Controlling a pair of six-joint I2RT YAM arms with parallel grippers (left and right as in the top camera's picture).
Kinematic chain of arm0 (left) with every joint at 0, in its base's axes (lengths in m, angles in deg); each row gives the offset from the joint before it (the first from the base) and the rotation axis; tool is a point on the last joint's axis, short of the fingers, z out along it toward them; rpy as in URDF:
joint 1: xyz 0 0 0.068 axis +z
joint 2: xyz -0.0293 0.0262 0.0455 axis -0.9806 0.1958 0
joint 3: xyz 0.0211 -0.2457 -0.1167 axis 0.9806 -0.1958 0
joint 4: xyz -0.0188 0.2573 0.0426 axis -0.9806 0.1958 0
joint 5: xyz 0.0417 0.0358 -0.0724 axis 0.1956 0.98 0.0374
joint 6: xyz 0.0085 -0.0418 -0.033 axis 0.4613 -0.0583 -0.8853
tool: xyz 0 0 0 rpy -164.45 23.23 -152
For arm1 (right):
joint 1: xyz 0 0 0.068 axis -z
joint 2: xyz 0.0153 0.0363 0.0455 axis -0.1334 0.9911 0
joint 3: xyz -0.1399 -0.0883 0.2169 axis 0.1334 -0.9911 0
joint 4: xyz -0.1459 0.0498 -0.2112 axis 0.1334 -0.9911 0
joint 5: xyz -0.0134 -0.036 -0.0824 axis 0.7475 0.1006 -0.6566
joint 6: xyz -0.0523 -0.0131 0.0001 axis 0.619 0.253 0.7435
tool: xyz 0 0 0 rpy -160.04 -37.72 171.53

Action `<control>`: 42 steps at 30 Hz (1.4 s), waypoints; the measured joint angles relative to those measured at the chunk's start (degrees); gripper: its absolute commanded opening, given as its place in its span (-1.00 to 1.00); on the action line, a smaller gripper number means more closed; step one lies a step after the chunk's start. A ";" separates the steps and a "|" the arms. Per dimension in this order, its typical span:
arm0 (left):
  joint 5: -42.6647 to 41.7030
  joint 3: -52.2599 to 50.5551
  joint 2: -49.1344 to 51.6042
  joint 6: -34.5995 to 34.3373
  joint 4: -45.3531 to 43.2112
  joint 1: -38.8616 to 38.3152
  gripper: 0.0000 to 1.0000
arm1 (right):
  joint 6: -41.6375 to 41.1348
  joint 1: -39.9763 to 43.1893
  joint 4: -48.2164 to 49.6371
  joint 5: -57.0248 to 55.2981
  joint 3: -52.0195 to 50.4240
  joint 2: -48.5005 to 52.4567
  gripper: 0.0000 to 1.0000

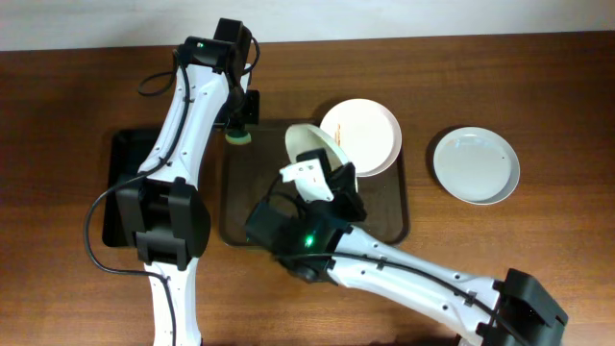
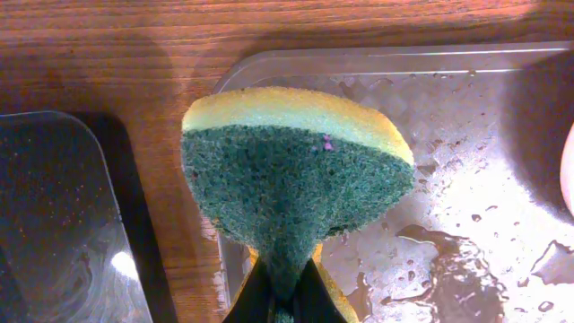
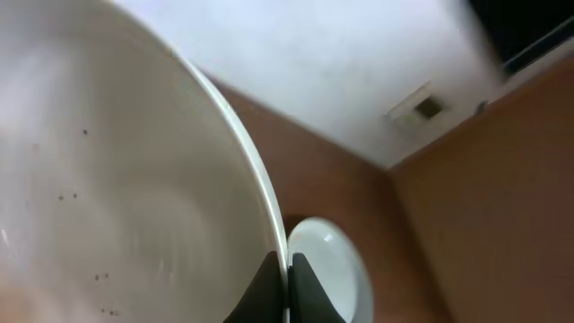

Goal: Clean dirty plates on tray and stack at the side
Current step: 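Carry the plate with the right gripper and stack it on the side plate, then grip the last plate's rim with the right gripper and pull it to tray center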

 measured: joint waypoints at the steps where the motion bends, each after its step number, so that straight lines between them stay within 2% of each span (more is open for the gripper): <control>1: 0.00 0.00 0.00 0.00 0.00 0.00 -0.99 | -0.02 -0.55 -0.02 -2.95 0.00 0.00 -0.92; 4: 0.00 0.00 0.00 0.00 0.02 0.00 -0.99 | 0.04 -1.20 -0.02 -10.54 0.00 0.00 -0.92; 8: 0.00 0.00 0.00 0.02 0.02 0.00 -0.99 | 0.15 -1.20 0.28 -12.63 0.00 0.00 -0.92; 10: 0.00 0.00 0.00 0.02 0.00 0.00 -0.99 | 0.17 -1.14 0.70 -8.02 0.00 0.00 -0.92; 11: 0.00 0.00 0.00 0.02 0.02 0.00 -0.99 | -0.31 -0.48 0.70 -0.63 0.00 0.00 -0.92; 12: 0.00 0.00 0.00 0.02 0.00 0.00 -0.99 | -2.10 3.13 0.79 13.18 0.00 0.00 -0.92; 14: 0.00 0.00 0.00 0.02 0.04 0.00 -0.99 | -3.43 10.03 0.81 29.22 0.00 -0.24 -0.92; 16: 0.00 0.00 0.00 0.04 0.07 0.00 -0.99 | -3.45 17.92 0.59 41.05 -0.07 -2.56 -0.92; 18: 0.00 0.00 0.00 0.20 0.04 0.00 -0.99 | -2.43 32.13 -1.09 51.95 -0.07 -10.05 -0.92; 20: -0.02 0.00 0.00 0.20 0.09 0.00 -0.99 | -0.15 47.67 -3.76 59.14 0.09 -12.57 -0.92; 21: 0.00 0.00 0.00 0.20 0.07 0.00 -0.99 | 1.57 59.93 -4.50 61.13 -0.04 -12.52 -0.92; 25: 0.00 0.00 0.00 0.20 0.09 0.00 -0.99 | 3.61 81.61 1.95 63.01 -4.28 -10.49 -0.92; 29: -0.02 0.00 0.00 0.20 0.04 0.00 -0.99 | 4.20 84.80 8.44 63.34 -5.86 -1.51 -0.92; 32: 0.00 0.00 0.00 0.20 0.04 0.00 -0.99 | 4.39 84.80 9.16 67.08 -5.95 3.52 -0.90; 35: 0.00 0.00 0.00 0.22 0.02 0.00 -0.99 | 7.04 82.40 9.60 69.81 -5.97 4.39 0.07; 36: -0.02 0.00 0.00 0.20 0.02 0.00 -0.99 | 7.69 81.00 9.57 70.25 -5.97 4.39 0.84; 37: 0.00 0.00 0.00 0.22 0.02 0.00 -0.99 | 8.17 79.95 9.51 70.42 -5.97 4.39 0.96; 38: 0.00 0.00 0.00 0.20 0.00 0.00 -0.99 | 8.09 79.23 9.18 71.21 -5.97 4.39 0.95; 39: 0.00 0.00 0.00 0.20 0.00 0.00 -0.99 | 8.37 78.71 7.52 73.02 -4.98 4.50 0.86; 41: 0.00 0.00 0.00 0.20 -0.07 0.00 -0.99 | 10.86 76.22 1.14 79.60 6.73 5.09 0.44; 42: 0.00 0.00 0.00 0.22 -0.24 0.00 -0.99 | 11.21 74.40 1.44 81.79 10.73 5.07 0.36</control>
